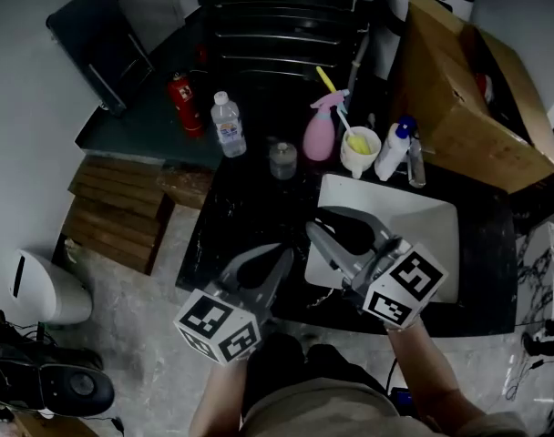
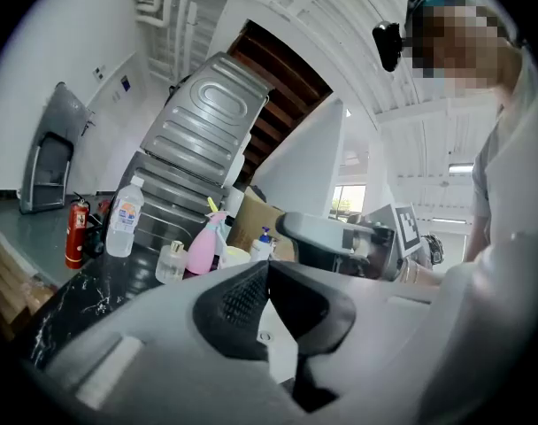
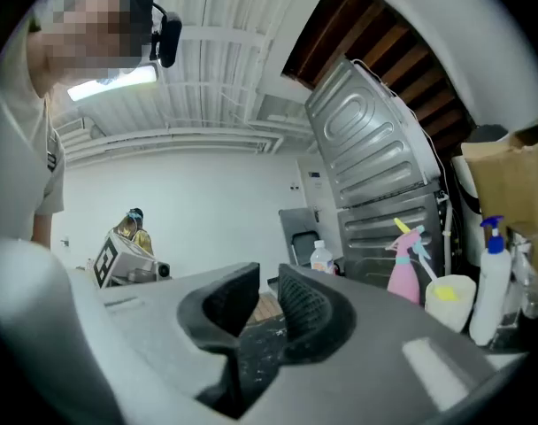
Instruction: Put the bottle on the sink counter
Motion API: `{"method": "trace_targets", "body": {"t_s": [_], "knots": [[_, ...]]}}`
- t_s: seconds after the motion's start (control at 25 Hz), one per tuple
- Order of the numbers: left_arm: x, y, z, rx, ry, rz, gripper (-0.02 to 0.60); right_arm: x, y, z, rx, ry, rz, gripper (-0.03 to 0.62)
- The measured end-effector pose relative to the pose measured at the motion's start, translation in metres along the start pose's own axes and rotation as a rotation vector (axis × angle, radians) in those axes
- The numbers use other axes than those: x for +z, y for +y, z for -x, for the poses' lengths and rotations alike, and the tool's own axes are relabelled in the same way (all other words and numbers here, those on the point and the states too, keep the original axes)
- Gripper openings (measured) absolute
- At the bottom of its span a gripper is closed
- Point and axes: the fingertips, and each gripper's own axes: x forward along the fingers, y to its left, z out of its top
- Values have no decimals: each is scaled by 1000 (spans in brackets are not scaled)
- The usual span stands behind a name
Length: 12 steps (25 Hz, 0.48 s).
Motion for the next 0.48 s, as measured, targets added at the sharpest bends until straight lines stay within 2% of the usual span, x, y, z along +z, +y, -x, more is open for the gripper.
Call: {"method": "trace_targets", "body": {"t_s": [0.08, 0.2, 0.32, 0.48], "knots": [[2, -11, 3, 5, -8, -13, 6, 14, 9, 15, 6, -74, 6, 3], [4, -28, 8, 15, -11, -34, 6, 28, 25, 35, 27, -155, 8, 3], [7, -43, 14, 25, -28, -44, 6, 32, 41, 51, 48, -171, 6, 3], [6, -66, 18, 18, -36, -54, 6, 31, 59, 70, 151, -174, -130, 3]]}}
